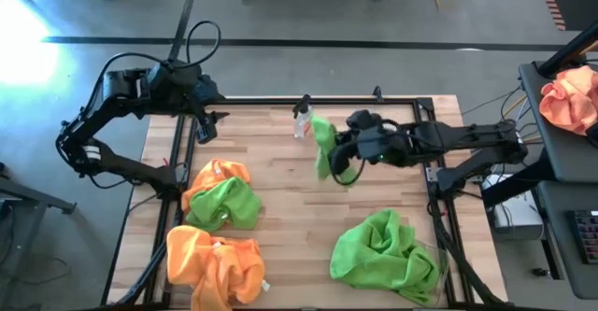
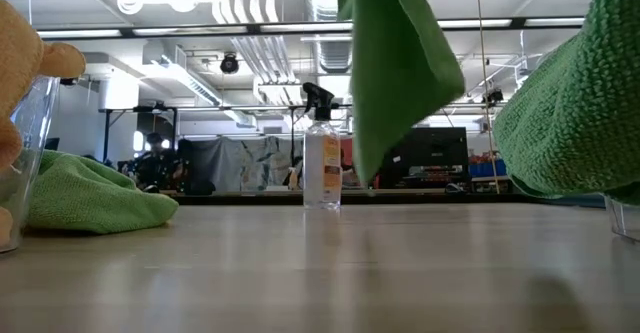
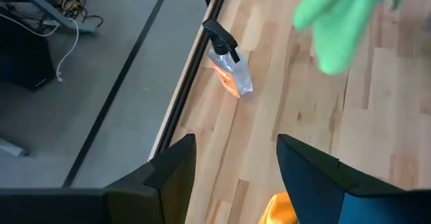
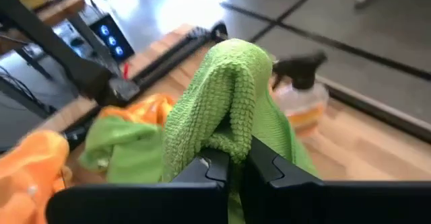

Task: Sort microfiber towel by color & place in baskets
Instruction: Put the green microfiber cloth into the right transparent bin

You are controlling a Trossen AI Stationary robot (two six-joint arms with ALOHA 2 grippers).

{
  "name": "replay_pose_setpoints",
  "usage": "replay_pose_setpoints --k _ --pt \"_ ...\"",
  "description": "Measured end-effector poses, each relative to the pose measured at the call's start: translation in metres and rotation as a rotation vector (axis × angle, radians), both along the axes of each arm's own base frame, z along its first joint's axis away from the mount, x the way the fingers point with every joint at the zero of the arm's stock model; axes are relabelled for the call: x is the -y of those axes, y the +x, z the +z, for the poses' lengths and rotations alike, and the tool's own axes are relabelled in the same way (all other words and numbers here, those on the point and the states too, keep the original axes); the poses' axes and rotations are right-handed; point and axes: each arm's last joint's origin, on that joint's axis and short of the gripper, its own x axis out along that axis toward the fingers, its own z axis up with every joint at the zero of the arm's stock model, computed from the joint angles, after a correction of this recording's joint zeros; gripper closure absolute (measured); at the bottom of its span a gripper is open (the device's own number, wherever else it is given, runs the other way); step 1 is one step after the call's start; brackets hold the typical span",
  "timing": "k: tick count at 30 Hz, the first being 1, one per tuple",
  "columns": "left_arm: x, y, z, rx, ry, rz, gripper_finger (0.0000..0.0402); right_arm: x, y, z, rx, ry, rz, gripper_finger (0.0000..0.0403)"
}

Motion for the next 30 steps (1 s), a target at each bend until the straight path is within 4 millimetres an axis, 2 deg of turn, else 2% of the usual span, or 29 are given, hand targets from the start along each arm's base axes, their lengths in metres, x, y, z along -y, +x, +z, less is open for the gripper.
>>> replay_pose_setpoints --k 10,20,25,30 --pt "-0.001 0.003 -0.001 0.064 -0.095 0.110 0.0211 -0.020 -0.022 -0.023 -0.272 0.121 0.035 0.0394" --pt "-0.008 0.016 -0.004 0.155 -0.156 0.327 0.0212 -0.057 -0.074 -0.022 -0.518 0.328 0.267 0.0394" --pt "-0.013 0.034 -0.022 0.140 -0.210 0.389 0.0212 -0.075 -0.103 -0.017 -0.599 0.432 0.341 0.0394" --pt "-0.020 0.057 -0.060 0.090 -0.246 0.434 0.0212 -0.096 -0.121 -0.015 -0.685 0.587 0.455 0.0394"
